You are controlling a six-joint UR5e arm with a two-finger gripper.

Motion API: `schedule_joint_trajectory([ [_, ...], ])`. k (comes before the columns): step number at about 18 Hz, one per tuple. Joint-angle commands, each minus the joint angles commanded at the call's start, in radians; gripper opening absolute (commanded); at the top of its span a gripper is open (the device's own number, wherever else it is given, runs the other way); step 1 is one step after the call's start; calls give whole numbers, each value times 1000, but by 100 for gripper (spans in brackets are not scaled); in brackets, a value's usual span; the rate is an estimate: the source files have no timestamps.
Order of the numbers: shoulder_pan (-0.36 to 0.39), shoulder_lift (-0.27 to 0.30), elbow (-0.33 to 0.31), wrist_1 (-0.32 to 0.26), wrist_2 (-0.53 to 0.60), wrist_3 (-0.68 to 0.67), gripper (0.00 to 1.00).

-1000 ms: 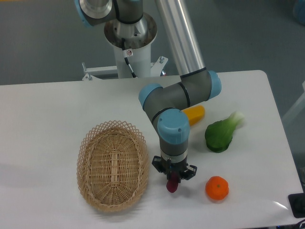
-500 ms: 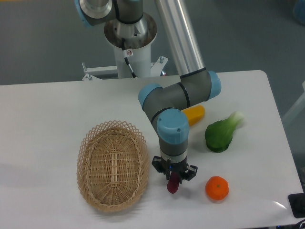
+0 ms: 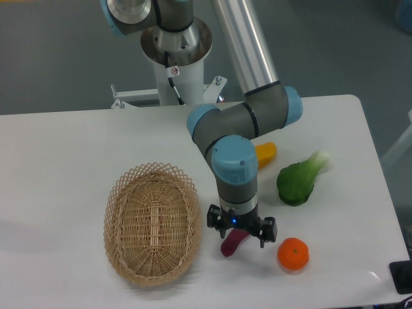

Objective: Place the sweet potato on the table
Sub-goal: 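Raise the open gripper away from the sweet potato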

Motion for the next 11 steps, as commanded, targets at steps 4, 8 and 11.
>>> schedule_joint_trajectory([
  [4, 81, 49, 54, -46, 0, 52, 100],
  [8, 152, 92, 54, -120, -4, 225, 100],
  [11, 204, 136, 54, -205, -9, 407, 100],
])
